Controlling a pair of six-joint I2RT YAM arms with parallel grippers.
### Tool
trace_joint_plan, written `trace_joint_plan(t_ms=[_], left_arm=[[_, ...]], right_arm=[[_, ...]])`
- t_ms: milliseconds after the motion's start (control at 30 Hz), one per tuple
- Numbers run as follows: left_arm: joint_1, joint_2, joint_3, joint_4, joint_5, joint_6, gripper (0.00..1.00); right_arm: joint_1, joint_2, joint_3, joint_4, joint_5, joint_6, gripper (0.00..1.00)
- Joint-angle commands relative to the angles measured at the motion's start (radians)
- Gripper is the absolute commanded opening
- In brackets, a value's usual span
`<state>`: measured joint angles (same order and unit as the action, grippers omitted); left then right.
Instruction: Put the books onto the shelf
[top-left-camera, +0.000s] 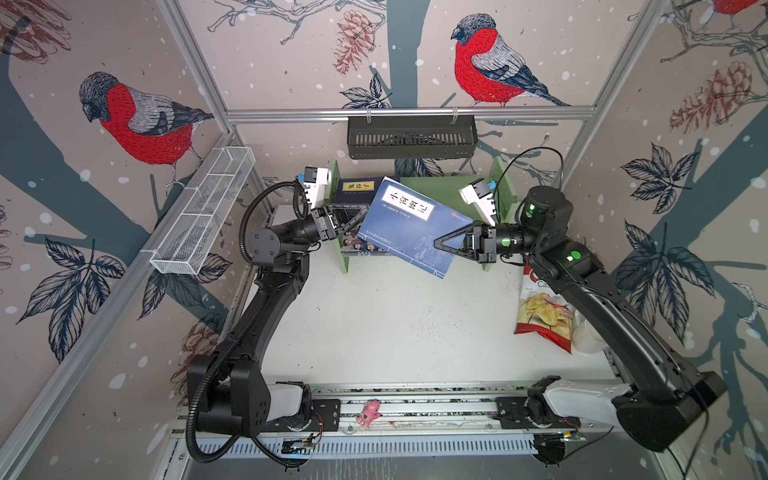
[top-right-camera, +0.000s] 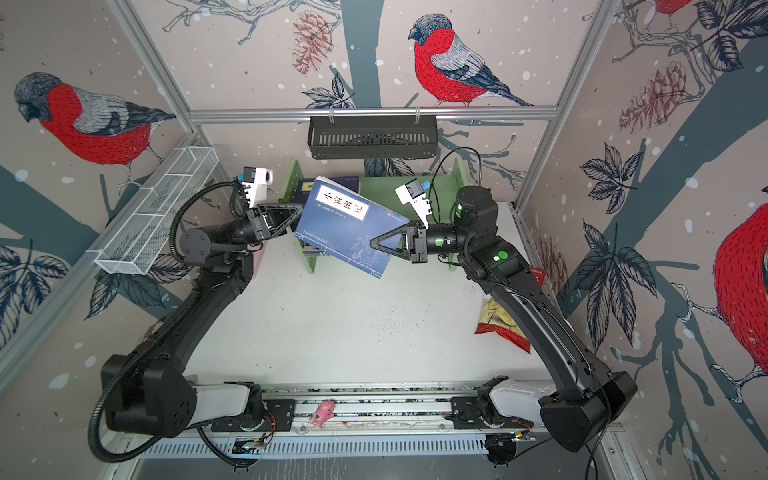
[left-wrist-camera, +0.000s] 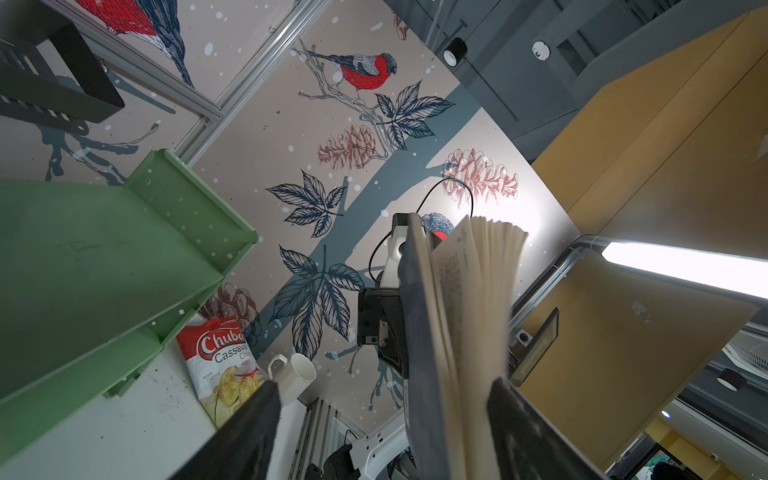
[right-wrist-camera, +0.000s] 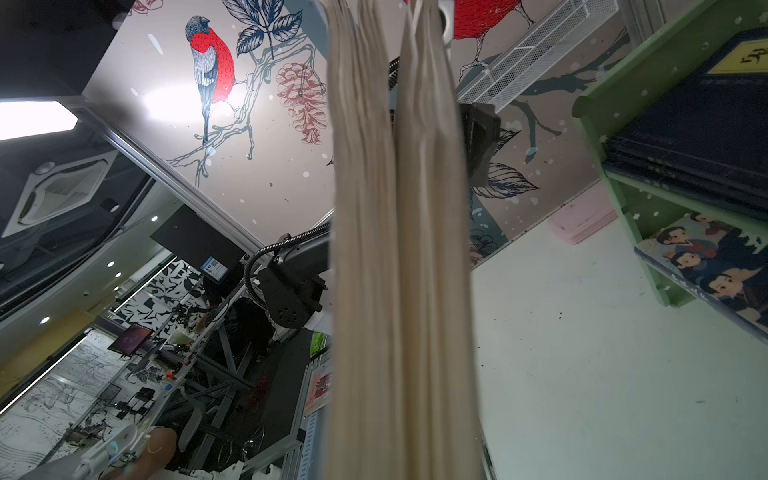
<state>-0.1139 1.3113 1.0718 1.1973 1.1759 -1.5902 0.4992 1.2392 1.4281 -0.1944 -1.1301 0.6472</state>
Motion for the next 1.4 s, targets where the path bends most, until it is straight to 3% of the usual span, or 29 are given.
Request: trace_joint_plan(t_ms=[0, 300, 833, 967, 1133, 1167, 1200, 1333, 1367], left_arm=[[0.01, -0.011, -0.002, 0.04, -0.019, -0.016, 0.83], [-0.005, -0.021, -0.038, 0.042, -0.039, -0.04, 0.84], [-0.076, 0.009, -0.011, 0.056, -0.013, -0.036, 0.61], [-0.076, 0.008, -0.001, 0.058, -0.016, -0.039, 0.42], [-0.076, -0.001, -0.009, 0.059, -0.021, -0.029, 0.03], [-0.076, -0.004, -0.01, 0.055, -0.023, -0.021, 0.0], [-0.076, -0.007, -0.012, 0.043, -0.026, -0.013, 0.0], [-0.075, -0.015, -0.011, -0.01, -0.044, 0.034, 0.0], [-0.072, -0.015, -0.007, -0.024, -0.05, 0.044, 0.0]], right_arm=[[-0.022, -0.028, -0.004, 0.013, -0.015, -0.033, 0.01], [-0.044, -0.023, -0.006, 0.014, -0.043, -0.028, 0.01], [0.015, 0.094, 0.084, -0.106, -0.057, -0.113, 0.01], [0.015, 0.109, 0.108, -0.144, -0.05, -0.139, 0.01], [0.013, 0.131, 0.13, -0.157, -0.034, -0.144, 0.01], [0.013, 0.134, 0.133, -0.154, -0.036, -0.144, 0.01], [0.013, 0.138, 0.135, -0.149, -0.034, -0.14, 0.03], [0.008, 0.14, 0.126, -0.114, -0.017, -0.116, 0.39], [0.004, 0.131, 0.112, -0.09, -0.007, -0.101, 0.44]])
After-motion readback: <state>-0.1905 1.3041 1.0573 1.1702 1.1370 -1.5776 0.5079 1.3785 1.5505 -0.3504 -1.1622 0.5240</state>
